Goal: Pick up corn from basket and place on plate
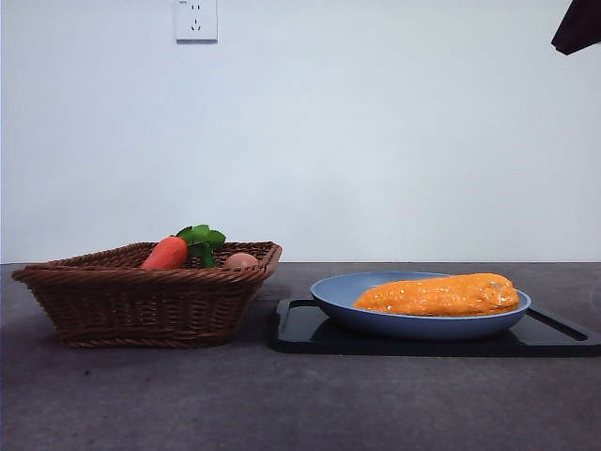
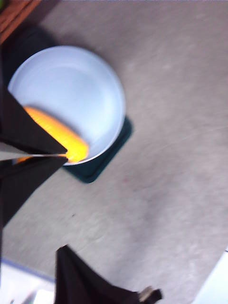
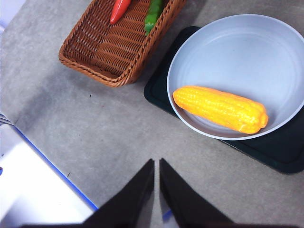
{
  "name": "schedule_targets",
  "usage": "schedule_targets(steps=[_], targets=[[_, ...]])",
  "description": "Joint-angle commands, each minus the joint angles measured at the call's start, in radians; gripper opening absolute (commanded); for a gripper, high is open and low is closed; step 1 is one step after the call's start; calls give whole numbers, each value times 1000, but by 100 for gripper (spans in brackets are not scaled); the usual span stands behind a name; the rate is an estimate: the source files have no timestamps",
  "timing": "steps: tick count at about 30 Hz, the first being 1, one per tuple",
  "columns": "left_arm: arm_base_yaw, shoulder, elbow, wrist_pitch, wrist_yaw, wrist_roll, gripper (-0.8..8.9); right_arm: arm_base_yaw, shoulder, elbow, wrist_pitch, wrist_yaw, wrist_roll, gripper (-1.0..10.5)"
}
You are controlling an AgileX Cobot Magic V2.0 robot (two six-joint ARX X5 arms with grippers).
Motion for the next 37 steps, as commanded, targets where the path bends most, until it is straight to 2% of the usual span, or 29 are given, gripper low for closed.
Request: schedule_targets(steps=[1,5,13,18,22,26,32,37], targets=[[21,3,29,45,-12,96,8,4,7,18,23,-1,-12,3],[97,-39,28,105,-12,95,8,4,7,18,51,-2,-12,3],[313,-204,13,94,-12,96,8,4,7,18,55,-1,-12,3],[478,-372,-103,135,-11,95,7,4,7,18,55,-1,-11,3],[623,-562,-326,249,-12,95,8,4,7,18,55,-1,-12,3],[752,-761,-612,428,-12,92,8,4,7,18,55,-1,-11,3],[860,-1001,-971,603,-13,92,8,4,7,18,55,-1,-12,3],[893,-1169,-1222,701,-13,92,8,4,7,18,55,-1,-11,3]])
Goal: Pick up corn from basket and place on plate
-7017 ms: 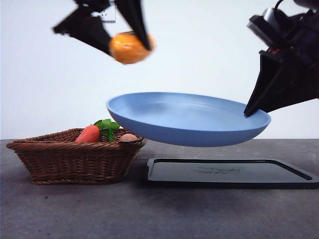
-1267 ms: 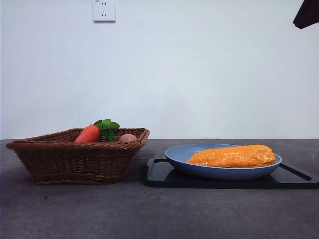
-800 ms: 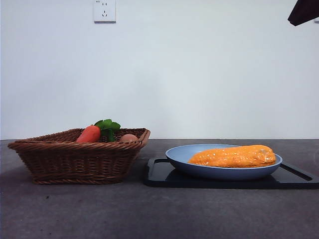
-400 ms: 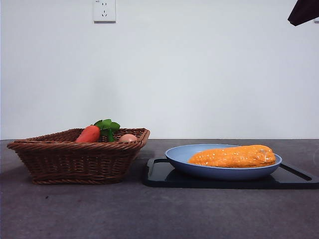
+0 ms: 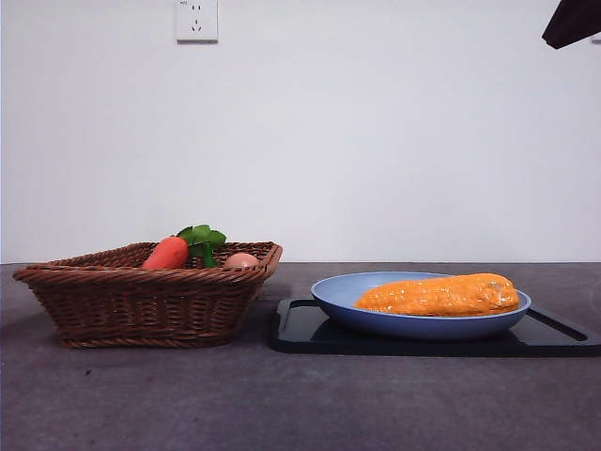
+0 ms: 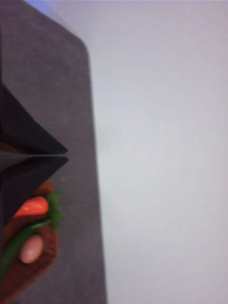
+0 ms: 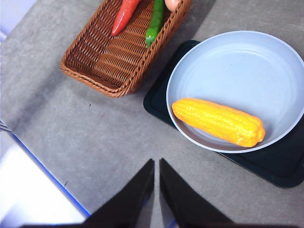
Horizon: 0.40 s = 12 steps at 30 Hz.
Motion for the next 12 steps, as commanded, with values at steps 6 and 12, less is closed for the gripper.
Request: schedule_targets(steps=[6,12], targets=[[10,-216,-319,99,0,-6,8,4,8,18,10,-2,-11,3],[10,-332,-473,96,0,-32,8,4,8,18,10,-2,-11,3]])
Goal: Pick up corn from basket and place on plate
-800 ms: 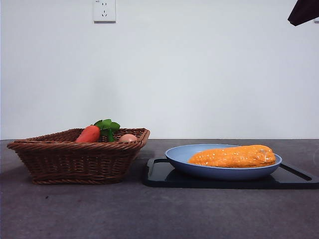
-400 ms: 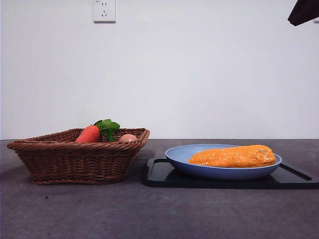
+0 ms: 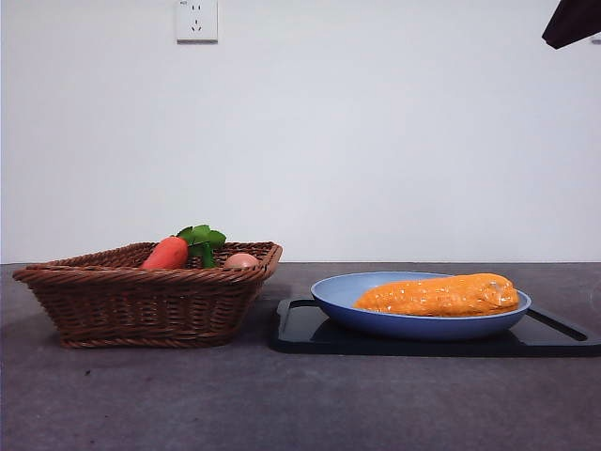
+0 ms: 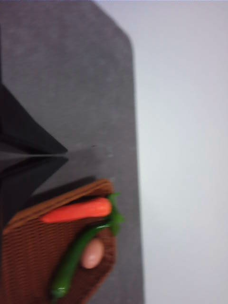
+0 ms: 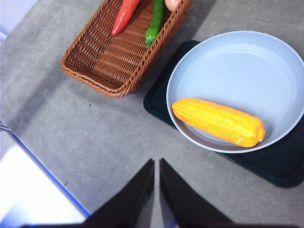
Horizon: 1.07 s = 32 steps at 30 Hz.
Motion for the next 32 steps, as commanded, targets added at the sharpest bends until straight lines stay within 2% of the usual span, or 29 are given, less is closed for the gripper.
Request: schedule_targets(steps=[1,14,25,32], targets=[[2,-40,-48,12,0,-21,8,4,8,18,10,-2,-11,3],[2,-168,-201,-2,-1,-42,8,4,8,18,10,-2,-12,3],[2,-228,-234,-111,0,-70,8,4,8,18,10,-2,-12,3],[2,-228,-233,-109,0,-73,8,4,8,18,10,-2,-12,3]])
